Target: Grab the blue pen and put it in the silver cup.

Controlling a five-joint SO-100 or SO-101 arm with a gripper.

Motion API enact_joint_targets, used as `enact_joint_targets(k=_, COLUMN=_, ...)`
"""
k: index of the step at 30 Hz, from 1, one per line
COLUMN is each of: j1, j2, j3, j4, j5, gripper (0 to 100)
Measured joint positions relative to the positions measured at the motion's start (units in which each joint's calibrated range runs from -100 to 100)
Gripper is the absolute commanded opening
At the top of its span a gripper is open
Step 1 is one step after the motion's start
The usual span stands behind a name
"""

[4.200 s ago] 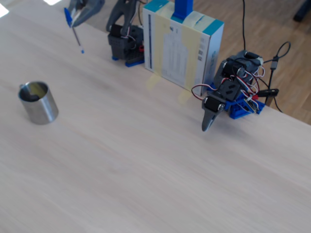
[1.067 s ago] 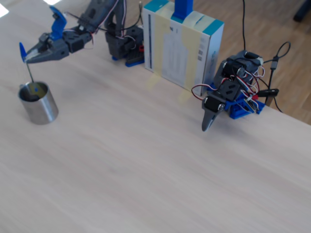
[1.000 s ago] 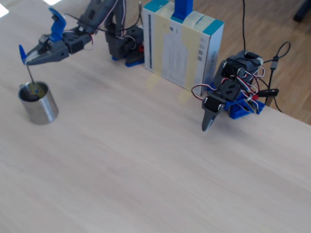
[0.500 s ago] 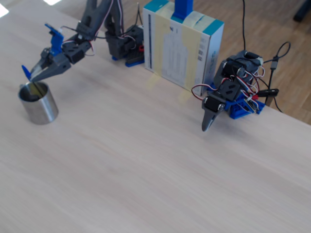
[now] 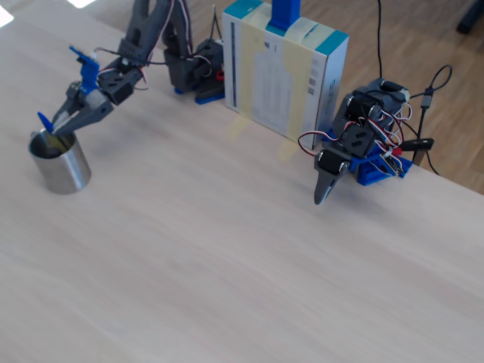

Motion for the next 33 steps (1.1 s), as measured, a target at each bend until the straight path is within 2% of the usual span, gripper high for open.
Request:
enact_joint_targets(k=9, j1=0.0, j2=-0.1, j3=-0.8, j4=4.0, j5=0.1, gripper=3)
enact_joint_targets(k=15, j1=-0.1, j2=0.1, j3=-0.8, j4=5.1, j5=0.1, gripper=24)
enact_joint_targets(k=25, j1=-1.5, j2=0.0, j3=-0.8, j4=5.0, j5=-0.1, gripper=42)
enact_joint_targets(k=28, j1=-1.4, j2=-0.5, j3=-0.8, j4=5.0, j5=-0.1, gripper=45)
enact_joint_targets(k=33, j1=-1.7, j2=-2.8, j3=1.1, j4=5.0, j5=-0.1, gripper=44)
